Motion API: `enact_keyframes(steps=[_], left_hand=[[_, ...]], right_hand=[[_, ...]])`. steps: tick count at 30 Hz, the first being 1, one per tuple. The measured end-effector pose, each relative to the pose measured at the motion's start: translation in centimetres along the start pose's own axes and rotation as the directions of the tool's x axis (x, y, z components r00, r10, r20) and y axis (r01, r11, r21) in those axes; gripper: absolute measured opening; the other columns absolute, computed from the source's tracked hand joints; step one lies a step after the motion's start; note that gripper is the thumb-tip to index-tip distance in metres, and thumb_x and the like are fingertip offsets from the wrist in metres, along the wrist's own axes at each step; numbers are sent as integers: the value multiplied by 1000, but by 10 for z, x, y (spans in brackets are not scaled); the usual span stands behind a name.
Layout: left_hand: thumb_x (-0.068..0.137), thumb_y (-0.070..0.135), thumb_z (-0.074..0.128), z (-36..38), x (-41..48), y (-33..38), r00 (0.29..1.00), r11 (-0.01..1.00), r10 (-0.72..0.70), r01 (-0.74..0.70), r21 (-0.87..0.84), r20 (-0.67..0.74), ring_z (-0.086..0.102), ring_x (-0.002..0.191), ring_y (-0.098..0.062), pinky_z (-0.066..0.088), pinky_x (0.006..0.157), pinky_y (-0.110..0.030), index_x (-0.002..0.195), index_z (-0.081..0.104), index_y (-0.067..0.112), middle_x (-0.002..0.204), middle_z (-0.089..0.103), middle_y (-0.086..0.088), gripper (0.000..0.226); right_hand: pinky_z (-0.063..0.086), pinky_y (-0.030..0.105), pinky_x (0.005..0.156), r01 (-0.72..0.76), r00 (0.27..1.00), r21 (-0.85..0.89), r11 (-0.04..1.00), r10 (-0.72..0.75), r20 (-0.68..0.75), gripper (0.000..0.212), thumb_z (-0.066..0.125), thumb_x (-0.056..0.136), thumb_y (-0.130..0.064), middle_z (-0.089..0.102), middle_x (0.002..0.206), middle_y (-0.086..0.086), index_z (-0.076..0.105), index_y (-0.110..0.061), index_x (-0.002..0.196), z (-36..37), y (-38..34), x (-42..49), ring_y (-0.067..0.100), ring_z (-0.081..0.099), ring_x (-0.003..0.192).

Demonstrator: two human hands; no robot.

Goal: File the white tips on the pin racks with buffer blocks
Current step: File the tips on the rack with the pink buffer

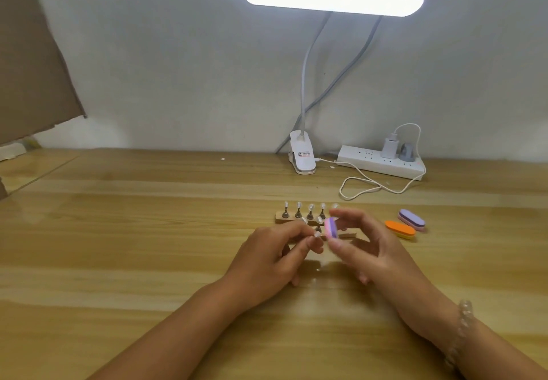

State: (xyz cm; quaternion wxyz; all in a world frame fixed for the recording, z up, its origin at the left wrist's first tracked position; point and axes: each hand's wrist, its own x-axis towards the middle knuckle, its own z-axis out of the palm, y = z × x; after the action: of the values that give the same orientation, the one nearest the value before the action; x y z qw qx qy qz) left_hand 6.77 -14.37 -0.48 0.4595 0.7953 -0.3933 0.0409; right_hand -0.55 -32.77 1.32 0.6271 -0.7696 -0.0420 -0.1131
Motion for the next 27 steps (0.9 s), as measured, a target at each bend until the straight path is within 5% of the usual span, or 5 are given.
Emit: enact_keyframes(steps=[10,15,19,22,27], left_hand=[[97,27,50,-2,1,1,999,998,-42,42,51,7,62,52,-8,52,57,-41,91,62,28,74,61,12,13],[95,36,46,1,0,4,999,983,-3,-7,186,53,59,72,-9,49,66,-41,88,58,30,80,61,19,15],[94,36,45,-2,1,2,999,991,-35,32,129,15,57,66,-11,49,62,-43,87,58,30,75,59,16,15],[94,37,43,0,1,4,998,984,-31,21,177,53,58,71,-8,49,66,-40,85,54,33,78,61,19,15],[92,37,43,-1,2,5,996,982,-82,76,170,29,56,67,-13,48,65,-44,77,49,41,70,57,14,17]], right_hand=[[47,22,53,42,999,-188,981,-36,34,31,80,78,-30,65,103,-15,61,-31,102,8,-1,-4,18,59,64],[38,18,44,-10,999,-138,990,4,-46,28,77,82,-25,65,73,-10,59,-26,103,6,0,3,5,50,49],[39,14,46,45,998,-162,986,-38,46,31,81,79,-25,64,78,-17,58,-32,99,8,0,-1,6,52,50],[40,22,44,-19,1000,-117,993,18,-4,29,79,79,-31,68,73,0,59,-30,99,6,-1,3,9,48,45],[44,19,53,52,998,-198,979,-43,51,32,83,77,-27,65,85,-16,58,-33,96,9,1,-1,8,51,56]])
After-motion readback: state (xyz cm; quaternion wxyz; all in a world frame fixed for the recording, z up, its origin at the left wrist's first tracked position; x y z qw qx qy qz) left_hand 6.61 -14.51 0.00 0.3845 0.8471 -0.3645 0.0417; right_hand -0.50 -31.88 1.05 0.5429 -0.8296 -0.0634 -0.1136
